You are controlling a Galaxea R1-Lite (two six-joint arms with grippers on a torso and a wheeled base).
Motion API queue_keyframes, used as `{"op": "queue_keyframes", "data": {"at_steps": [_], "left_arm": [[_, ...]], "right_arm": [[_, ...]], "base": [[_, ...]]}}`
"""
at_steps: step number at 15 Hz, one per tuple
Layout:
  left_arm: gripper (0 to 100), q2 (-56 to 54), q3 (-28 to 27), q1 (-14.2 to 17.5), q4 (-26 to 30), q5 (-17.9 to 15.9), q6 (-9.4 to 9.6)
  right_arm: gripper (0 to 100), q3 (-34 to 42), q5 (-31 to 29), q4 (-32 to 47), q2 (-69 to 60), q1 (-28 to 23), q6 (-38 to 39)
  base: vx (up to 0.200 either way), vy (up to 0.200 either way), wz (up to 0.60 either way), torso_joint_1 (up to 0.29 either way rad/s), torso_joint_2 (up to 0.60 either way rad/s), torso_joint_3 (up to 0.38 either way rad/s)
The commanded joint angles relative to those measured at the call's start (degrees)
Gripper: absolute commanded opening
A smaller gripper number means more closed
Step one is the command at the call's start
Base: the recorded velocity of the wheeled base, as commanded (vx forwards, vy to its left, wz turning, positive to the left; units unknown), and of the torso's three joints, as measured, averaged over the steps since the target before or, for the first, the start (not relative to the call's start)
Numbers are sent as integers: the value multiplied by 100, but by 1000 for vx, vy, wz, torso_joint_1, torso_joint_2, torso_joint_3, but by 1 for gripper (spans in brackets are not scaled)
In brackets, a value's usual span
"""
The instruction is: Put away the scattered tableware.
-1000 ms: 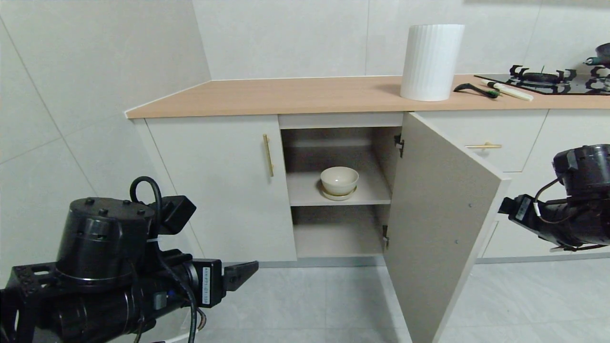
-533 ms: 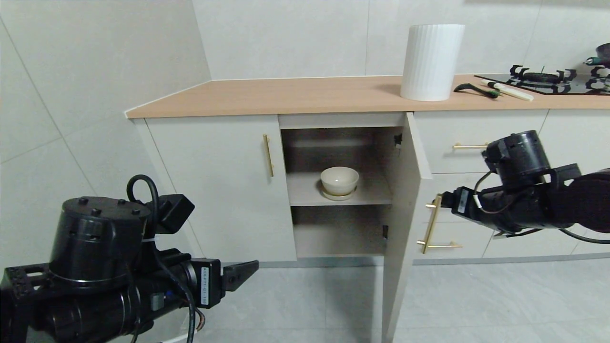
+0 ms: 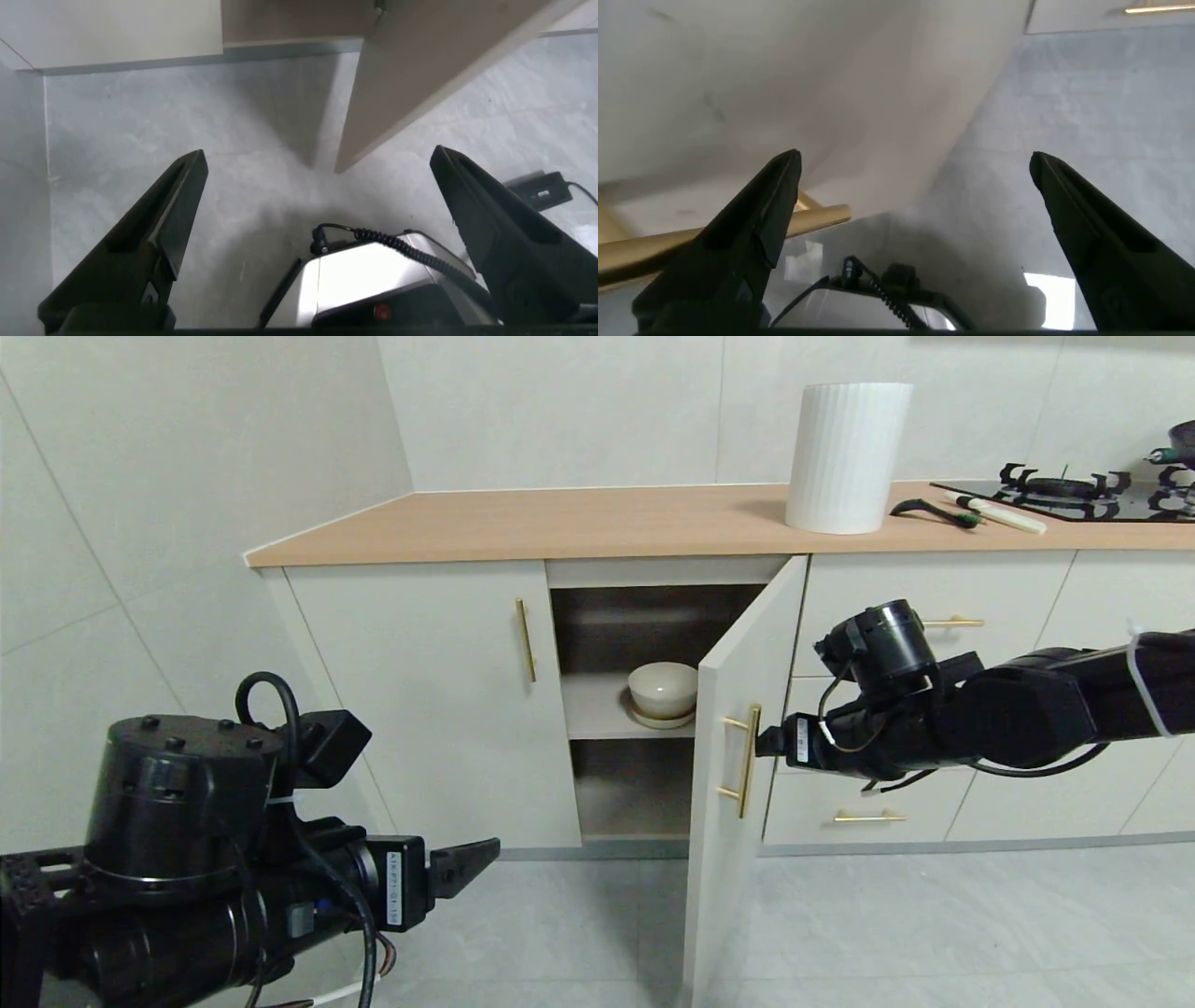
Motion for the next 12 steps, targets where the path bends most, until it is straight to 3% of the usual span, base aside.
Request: {"op": "queue_keyframes", "data": {"at_steps": [1,11,12], "left_arm": [[100,40,-8,11,-10,70,-2],[100,57,-17,11,-10,88,-2],[100,57,-17,19,-1,88,-2]], "right_arm": [[100,-194,10,-7,327,97,-10],[100,-308,-17,-130,486,141,61],[100,-308,-25,-236,530,141,61]], "base": [[0,0,0,0,0,0],[0,0,0,0,0,0],[200,0,0,7,12,2]]}}
